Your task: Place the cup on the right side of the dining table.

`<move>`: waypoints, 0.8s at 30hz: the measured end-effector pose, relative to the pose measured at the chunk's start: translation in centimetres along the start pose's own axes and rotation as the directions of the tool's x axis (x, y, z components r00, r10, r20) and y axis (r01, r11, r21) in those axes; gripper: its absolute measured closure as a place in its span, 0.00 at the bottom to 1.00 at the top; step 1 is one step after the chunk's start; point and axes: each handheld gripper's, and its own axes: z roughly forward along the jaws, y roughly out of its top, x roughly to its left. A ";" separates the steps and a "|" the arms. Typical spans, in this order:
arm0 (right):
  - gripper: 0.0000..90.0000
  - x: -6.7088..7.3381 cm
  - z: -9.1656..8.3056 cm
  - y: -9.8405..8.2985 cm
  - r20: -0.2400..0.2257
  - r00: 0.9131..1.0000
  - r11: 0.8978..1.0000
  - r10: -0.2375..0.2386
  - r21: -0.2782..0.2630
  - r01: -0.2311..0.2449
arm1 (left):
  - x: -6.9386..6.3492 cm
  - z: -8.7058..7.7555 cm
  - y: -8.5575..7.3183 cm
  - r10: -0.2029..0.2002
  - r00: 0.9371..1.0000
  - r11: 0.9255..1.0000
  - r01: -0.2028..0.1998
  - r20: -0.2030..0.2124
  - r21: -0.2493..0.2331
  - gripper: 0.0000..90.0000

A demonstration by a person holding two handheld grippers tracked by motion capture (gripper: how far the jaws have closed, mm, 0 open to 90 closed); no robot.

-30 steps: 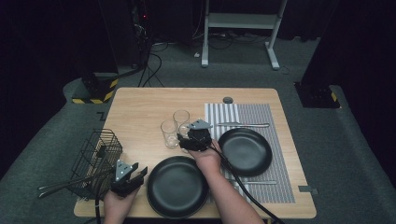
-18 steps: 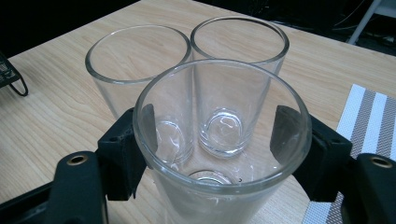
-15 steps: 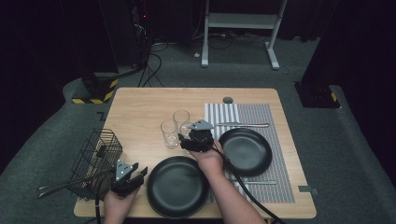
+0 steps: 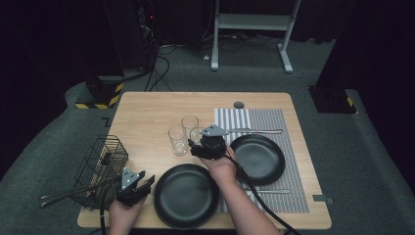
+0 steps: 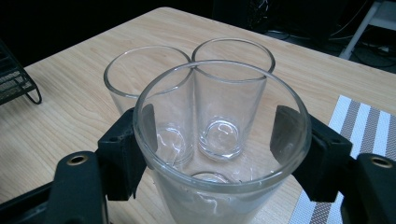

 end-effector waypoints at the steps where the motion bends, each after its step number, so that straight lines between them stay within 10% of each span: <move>1: 0.32 -0.1 -0.1 0.1 0.003 1.000 1.000 -0.006 -0.002 0.006 | 0.0 0.0 0.0 0.000 1.000 1.000 0.000 0.000 0.000 0.61; 24: 0.32 -1.4 -0.6 -0.3 0.023 1.000 1.000 0.015 0.002 -0.015 | 0.0 0.0 0.0 0.000 1.000 1.000 0.000 0.003 0.000 0.60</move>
